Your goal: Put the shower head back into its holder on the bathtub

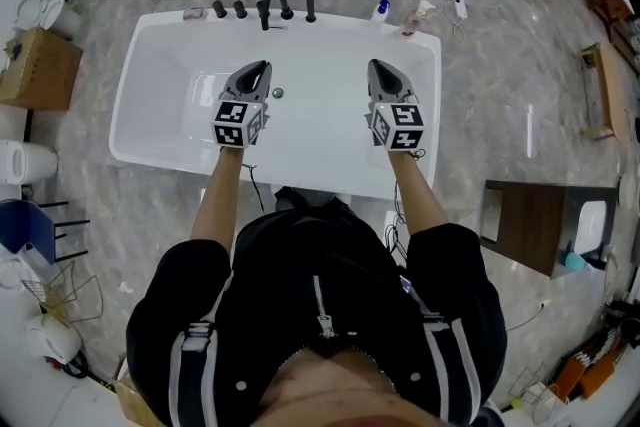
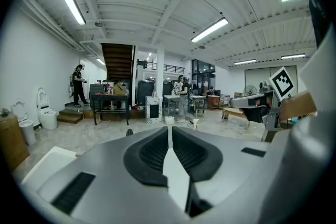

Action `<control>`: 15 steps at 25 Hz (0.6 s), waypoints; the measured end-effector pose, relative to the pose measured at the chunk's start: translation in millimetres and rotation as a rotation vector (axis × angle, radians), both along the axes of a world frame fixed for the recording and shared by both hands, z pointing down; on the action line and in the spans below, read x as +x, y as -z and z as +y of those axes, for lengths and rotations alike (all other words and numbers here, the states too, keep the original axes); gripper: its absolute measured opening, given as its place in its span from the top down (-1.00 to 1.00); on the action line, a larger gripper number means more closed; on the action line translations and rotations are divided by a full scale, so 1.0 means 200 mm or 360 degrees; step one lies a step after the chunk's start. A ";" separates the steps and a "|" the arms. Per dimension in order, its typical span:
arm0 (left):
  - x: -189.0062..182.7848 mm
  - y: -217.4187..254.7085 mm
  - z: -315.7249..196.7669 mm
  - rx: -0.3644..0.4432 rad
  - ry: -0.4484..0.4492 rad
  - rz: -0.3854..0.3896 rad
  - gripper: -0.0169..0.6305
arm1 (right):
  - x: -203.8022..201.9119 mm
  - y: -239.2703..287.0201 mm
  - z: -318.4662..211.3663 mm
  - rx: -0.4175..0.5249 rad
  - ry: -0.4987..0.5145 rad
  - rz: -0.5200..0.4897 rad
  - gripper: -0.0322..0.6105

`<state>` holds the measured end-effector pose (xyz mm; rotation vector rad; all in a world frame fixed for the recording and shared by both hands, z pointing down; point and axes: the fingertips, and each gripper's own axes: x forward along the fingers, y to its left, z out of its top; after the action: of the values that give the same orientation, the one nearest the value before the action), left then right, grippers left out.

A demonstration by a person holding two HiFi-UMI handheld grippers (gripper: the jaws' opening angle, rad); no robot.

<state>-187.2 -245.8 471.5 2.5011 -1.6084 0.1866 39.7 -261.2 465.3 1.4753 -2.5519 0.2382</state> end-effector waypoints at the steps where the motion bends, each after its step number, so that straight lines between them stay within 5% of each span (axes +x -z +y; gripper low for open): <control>1: 0.00 0.01 0.00 0.0006 -0.0001 0.0001 0.82 | 0.01 0.01 0.01 0.0006 -0.0002 -0.0004 0.88; 15: 0.01 0.00 -0.04 -0.0016 -0.0016 -0.0017 0.82 | -0.04 0.01 0.00 -0.0015 0.0024 -0.0051 0.89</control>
<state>-185.0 -252.8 471.4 2.5051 -1.5950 0.2091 32.5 -261.9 462.7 1.4597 -2.5826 0.2738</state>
